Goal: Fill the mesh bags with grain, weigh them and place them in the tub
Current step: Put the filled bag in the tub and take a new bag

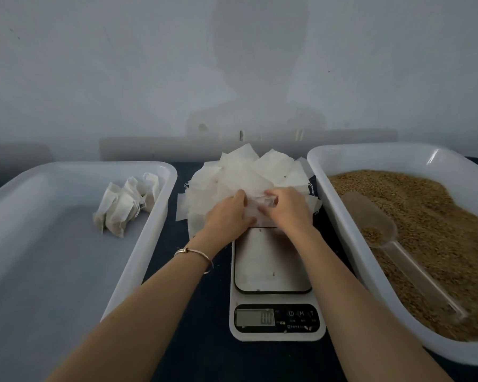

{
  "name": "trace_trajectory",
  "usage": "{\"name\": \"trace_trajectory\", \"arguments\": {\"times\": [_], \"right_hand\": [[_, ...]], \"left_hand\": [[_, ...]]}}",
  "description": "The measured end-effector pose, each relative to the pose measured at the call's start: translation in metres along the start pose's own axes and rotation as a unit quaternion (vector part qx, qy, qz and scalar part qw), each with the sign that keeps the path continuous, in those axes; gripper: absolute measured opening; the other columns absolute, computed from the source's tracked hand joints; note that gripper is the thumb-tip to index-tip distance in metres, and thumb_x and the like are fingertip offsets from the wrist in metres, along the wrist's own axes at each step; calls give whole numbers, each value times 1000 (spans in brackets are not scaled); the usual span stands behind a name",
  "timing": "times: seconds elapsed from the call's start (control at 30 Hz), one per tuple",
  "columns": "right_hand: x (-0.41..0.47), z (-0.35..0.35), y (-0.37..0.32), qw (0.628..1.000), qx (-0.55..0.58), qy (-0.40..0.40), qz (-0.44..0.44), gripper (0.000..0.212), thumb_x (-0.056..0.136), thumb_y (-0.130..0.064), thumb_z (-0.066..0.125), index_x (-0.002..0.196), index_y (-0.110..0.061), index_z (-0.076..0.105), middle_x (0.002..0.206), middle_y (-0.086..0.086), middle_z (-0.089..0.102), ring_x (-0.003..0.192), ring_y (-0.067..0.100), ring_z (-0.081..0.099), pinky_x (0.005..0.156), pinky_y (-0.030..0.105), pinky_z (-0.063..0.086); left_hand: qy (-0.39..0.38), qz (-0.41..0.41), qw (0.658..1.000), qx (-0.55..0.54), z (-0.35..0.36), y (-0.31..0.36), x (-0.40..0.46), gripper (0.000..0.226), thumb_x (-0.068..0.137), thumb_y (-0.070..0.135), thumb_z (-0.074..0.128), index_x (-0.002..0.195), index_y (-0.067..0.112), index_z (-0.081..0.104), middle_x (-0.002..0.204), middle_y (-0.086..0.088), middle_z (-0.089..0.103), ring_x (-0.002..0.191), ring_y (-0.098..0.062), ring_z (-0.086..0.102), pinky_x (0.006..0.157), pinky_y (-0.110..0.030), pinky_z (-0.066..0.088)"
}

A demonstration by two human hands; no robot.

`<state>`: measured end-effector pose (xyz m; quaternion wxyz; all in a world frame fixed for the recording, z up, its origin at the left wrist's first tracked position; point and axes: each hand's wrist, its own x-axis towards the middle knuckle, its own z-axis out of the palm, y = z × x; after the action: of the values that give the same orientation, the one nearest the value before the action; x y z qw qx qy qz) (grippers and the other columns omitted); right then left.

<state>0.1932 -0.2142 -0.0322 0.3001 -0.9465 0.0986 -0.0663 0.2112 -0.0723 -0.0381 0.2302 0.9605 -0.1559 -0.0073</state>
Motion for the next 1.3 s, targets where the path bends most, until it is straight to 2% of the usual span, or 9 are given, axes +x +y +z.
{"name": "trace_trajectory", "arguments": {"times": [0.1, 0.3, 0.57, 0.7, 0.87, 1.0, 1.1, 1.2, 1.3], "right_hand": [[-2, 0, 1, 997, -18, 72, -22, 28, 90, -42, 62, 111, -26, 71, 112, 8, 61, 110, 28, 55, 83, 40, 52], [-9, -5, -4, 992, -53, 65, -90, 27, 94, -42, 54, 111, -29, 70, 108, 6, 52, 103, 25, 52, 81, 41, 50], [-14, -2, -3, 991, 67, 55, -98, 20, 90, -26, 63, 107, -20, 71, 107, 1, 56, 89, 20, 61, 82, 34, 48], [-14, -1, -10, 996, 40, 23, -77, 47, 86, -53, 60, 129, -33, 56, 119, 0, 48, 110, 18, 52, 87, 39, 48], [-12, -1, -20, 997, 15, 29, -68, 29, 97, -41, 47, 108, -25, 68, 111, 3, 49, 99, 24, 57, 77, 35, 45], [-11, -2, -17, 995, 46, 83, -31, 25, 100, -24, 44, 100, -11, 66, 109, 8, 50, 95, 32, 58, 76, 36, 44], [-13, -6, -16, 995, 85, 44, -27, 39, 98, -15, 47, 137, -13, 49, 132, 9, 44, 112, 29, 55, 91, 33, 41], [-20, -7, -17, 997, 43, -37, -58, 62, 92, -3, 45, 149, -21, 29, 148, 6, 27, 125, 25, 46, 99, 37, 42], [-31, -15, -18, 998, -26, 17, -52, 71, 87, 1, 49, 149, -25, 25, 152, 4, 19, 134, 29, 31, 98, 40, 42]], "left_hand": [[42, -42, 977, -203, 5, 3, 1, 22, 90, 30, 63, 102, 12, 56, 88, 0, 64, 82, -19, 64, 63, -22, 50], [60, -185, 848, -493, 2, 15, 4, 28, 96, 33, 55, 89, 7, 63, 57, 4, 67, 42, -4, 58, 39, -17, 43], [47, -227, 820, -524, -8, 14, -2, 20, 91, 12, 52, 72, 12, 58, 57, 3, 63, 39, -7, 55, 42, -18, 42], [72, -183, 840, -505, -9, 15, -7, 24, 89, 18, 51, 65, 15, 57, 62, 1, 60, 46, -9, 54, 50, -24, 39], [196, -152, 851, -463, -14, 15, -11, 28, 93, 21, 49, 69, 13, 61, 70, 3, 62, 54, -6, 53, 53, -21, 41], [254, -217, 762, -555, -21, 9, -17, 22, 91, 19, 56, 72, 17, 68, 61, 10, 64, 61, -7, 61, 63, -26, 49], [266, -227, 705, -617, -19, 9, -28, 18, 90, 15, 62, 73, 16, 67, 62, 11, 67, 70, -9, 65, 70, -24, 55], [275, -217, 652, -672, -14, 12, -40, 15, 94, 12, 54, 87, 16, 66, 88, 5, 70, 88, -15, 64, 72, -26, 56], [293, -202, 623, -696, -16, 14, -52, 25, 97, 10, 43, 115, 14, 59, 110, 1, 62, 93, -15, 62, 72, -27, 58]]}}
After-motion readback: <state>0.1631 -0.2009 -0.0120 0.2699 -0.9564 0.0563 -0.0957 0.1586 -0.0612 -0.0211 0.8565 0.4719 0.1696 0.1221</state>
